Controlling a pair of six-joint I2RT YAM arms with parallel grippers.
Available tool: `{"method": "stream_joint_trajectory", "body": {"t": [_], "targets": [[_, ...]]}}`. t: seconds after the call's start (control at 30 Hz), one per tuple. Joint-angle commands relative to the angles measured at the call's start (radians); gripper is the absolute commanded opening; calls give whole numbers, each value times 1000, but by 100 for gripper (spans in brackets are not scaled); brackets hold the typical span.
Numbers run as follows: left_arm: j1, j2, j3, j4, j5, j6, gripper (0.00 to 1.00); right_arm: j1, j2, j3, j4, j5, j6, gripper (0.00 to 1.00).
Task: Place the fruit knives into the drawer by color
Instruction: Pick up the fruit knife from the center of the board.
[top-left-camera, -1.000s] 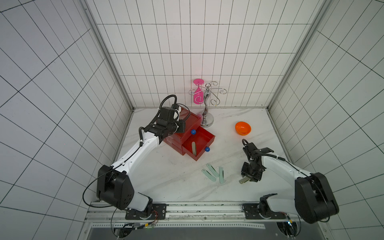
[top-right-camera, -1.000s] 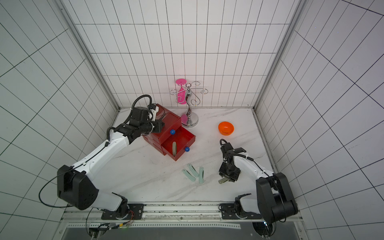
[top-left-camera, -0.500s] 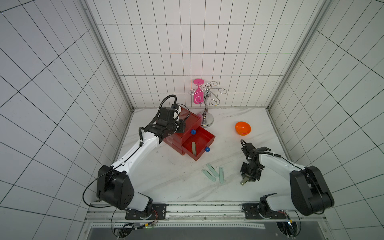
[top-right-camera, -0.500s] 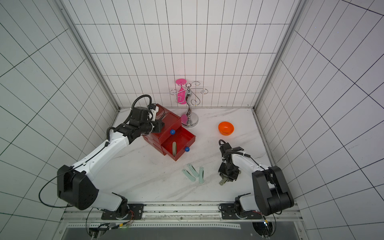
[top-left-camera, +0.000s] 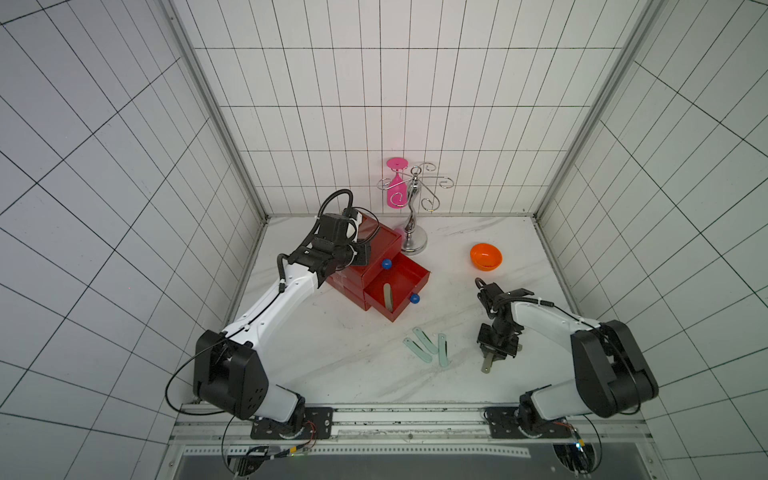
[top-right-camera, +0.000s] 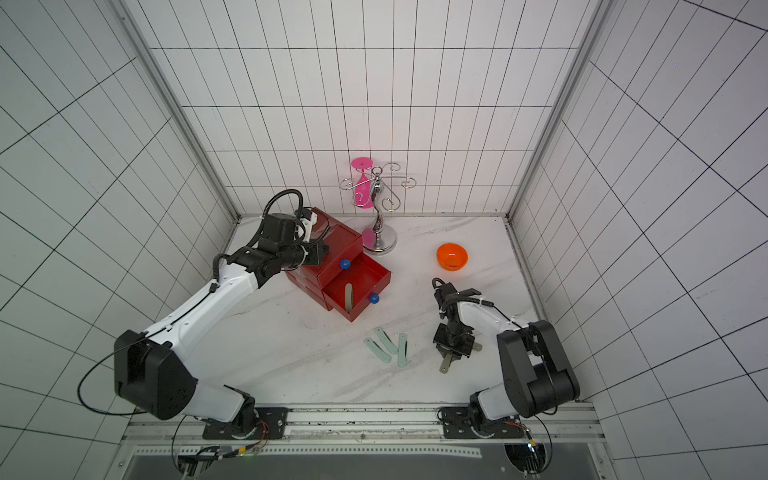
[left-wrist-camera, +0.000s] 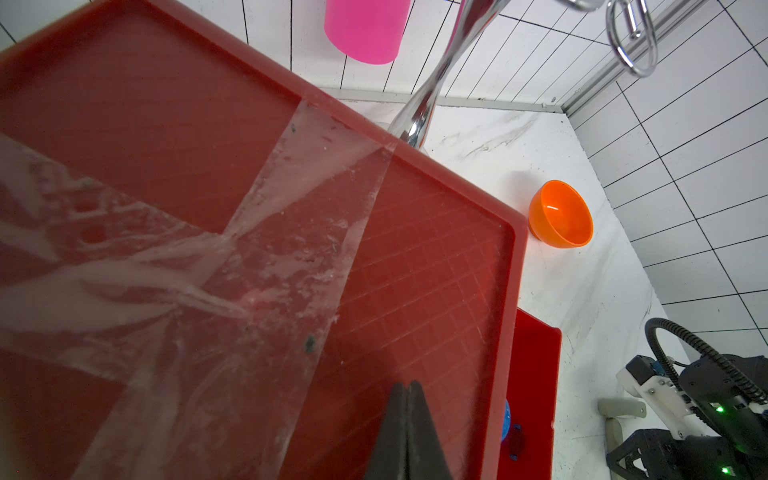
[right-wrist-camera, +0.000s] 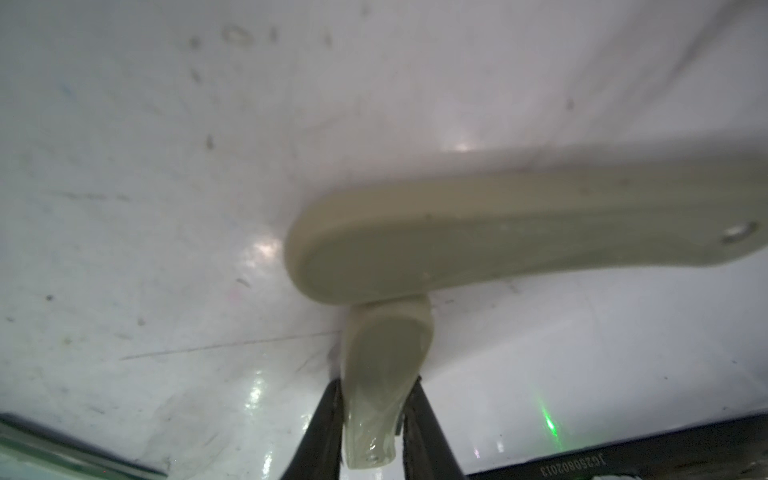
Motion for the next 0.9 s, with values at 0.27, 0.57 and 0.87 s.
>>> {"method": "stream_joint_trajectory", "body": {"t": [0.27, 0.57, 0.87], "targets": [[9, 50, -41, -198, -28, 0, 0, 175, 142, 122, 91, 14, 14, 20], [9, 53, -41, -197, -26, -1, 0, 247, 140, 203, 34, 79, -26, 20], [9, 54, -41, -198, -26, 0, 0, 255, 96, 284, -39, 103, -59, 20]]}}
